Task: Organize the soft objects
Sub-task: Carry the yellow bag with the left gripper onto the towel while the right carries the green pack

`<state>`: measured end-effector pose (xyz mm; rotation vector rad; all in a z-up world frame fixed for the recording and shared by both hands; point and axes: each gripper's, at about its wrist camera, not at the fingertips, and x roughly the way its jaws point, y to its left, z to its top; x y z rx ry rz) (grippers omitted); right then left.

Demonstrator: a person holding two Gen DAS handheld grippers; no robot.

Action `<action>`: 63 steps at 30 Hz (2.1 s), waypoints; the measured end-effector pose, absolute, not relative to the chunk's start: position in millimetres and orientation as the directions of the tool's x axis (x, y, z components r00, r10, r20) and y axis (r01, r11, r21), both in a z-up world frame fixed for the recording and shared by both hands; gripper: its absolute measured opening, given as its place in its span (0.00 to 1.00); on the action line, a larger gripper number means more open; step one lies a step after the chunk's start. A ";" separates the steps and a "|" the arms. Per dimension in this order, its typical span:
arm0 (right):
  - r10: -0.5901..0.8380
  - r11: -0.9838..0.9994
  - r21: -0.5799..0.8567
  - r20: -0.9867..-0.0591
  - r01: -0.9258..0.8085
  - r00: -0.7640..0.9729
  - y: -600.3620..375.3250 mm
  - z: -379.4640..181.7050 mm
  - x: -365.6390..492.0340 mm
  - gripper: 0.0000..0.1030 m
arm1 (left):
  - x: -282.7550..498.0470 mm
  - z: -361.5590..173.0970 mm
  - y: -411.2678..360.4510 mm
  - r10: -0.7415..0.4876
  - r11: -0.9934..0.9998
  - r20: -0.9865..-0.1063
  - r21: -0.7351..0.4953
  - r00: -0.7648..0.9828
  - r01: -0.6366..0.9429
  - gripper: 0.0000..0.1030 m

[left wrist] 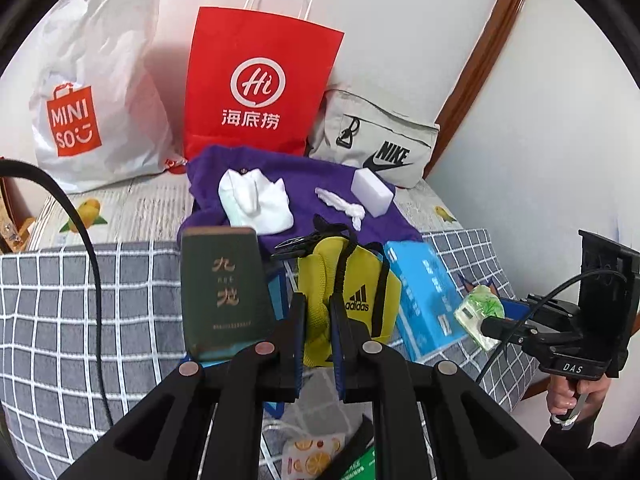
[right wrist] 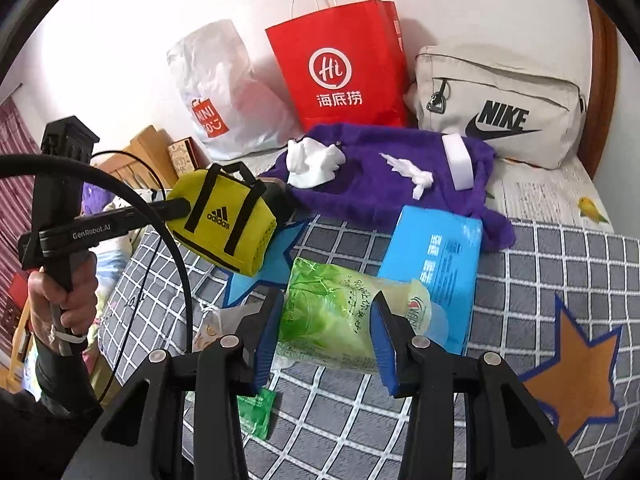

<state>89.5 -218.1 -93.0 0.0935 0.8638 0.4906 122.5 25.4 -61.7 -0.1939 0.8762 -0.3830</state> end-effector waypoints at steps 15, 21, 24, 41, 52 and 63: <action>0.420 0.903 0.231 -0.661 -0.363 0.622 -226.8 -57.8 177.2 0.41 | 209.7 -47.9 30.6 -0.390 0.920 -0.705 -0.322 0.592 0.223 0.11; 0.405 0.911 0.235 -0.658 -0.338 0.635 -228.9 -56.7 231.7 0.41 | 248.9 -43.4 28.9 -0.388 0.921 -0.703 -0.323 0.596 0.218 0.11; 0.409 0.911 0.254 -0.660 -0.325 0.630 -228.8 -59.0 255.6 0.41 | 266.1 -46.2 27.7 -0.384 0.922 -0.707 -0.323 0.593 0.213 0.11; 0.373 0.925 0.252 -0.746 -0.284 0.552 -211.4 -108.6 345.3 0.41 | 350.9 -88.5 23.9 -0.362 0.926 -0.748 -0.357 0.556 0.123 0.11; 0.356 0.929 0.245 -0.792 -0.276 0.496 -209.3 -134.6 358.5 0.41 | 374.9 -118.3 24.6 -0.344 0.932 -0.792 -0.352 0.505 0.083 0.11; 0.331 0.932 0.208 -0.825 -0.298 0.458 -189.5 -151.6 365.1 0.41 | 375.8 -127.4 20.7 -0.328 0.940 -0.805 -0.332 0.494 0.082 0.12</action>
